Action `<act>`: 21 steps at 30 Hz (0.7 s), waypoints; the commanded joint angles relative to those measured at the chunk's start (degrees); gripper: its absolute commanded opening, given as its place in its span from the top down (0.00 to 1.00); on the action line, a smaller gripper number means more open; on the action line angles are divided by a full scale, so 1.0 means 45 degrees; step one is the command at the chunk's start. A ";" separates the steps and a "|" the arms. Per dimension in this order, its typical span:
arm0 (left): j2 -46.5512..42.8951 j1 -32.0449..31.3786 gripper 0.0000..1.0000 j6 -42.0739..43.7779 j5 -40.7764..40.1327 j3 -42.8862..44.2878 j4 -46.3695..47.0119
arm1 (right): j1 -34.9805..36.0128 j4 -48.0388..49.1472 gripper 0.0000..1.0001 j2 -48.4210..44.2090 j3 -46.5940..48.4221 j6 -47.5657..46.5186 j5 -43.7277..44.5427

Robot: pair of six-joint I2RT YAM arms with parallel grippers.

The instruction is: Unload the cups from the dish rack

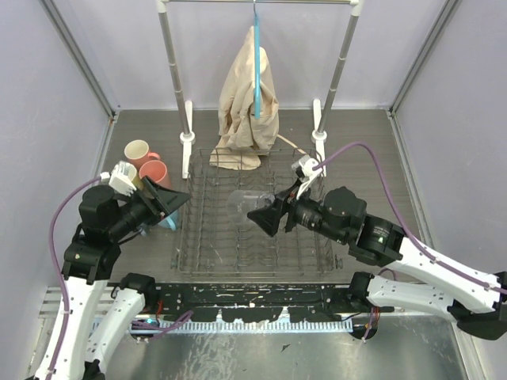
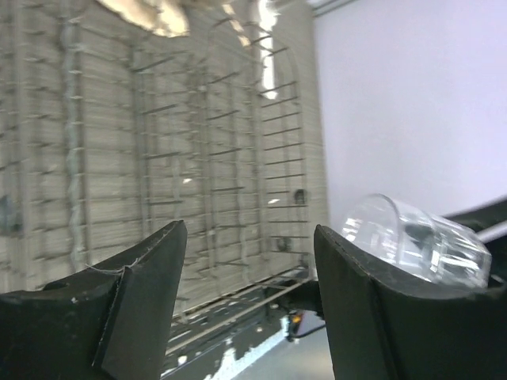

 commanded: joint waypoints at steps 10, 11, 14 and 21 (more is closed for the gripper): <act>-0.0650 -0.0045 0.26 -0.3731 0.3507 -0.0889 0.5459 | -0.2817 0.7298 1.00 0.0721 -0.1785 0.2842 -0.5951; -0.0621 -0.0043 0.26 -0.4000 0.3674 -0.1050 0.5773 | -0.2818 0.7536 1.00 0.0771 -0.1841 0.2882 -0.6049; -0.0555 -0.0045 0.26 -0.4434 0.4001 -0.1373 0.6435 | -0.2836 0.7926 1.00 0.0927 -0.1861 0.2957 -0.6214; -0.0294 -0.0282 0.26 -0.5145 0.4655 -0.1857 0.7775 | -0.2897 0.8602 1.00 0.1596 -0.1681 0.3292 -0.6787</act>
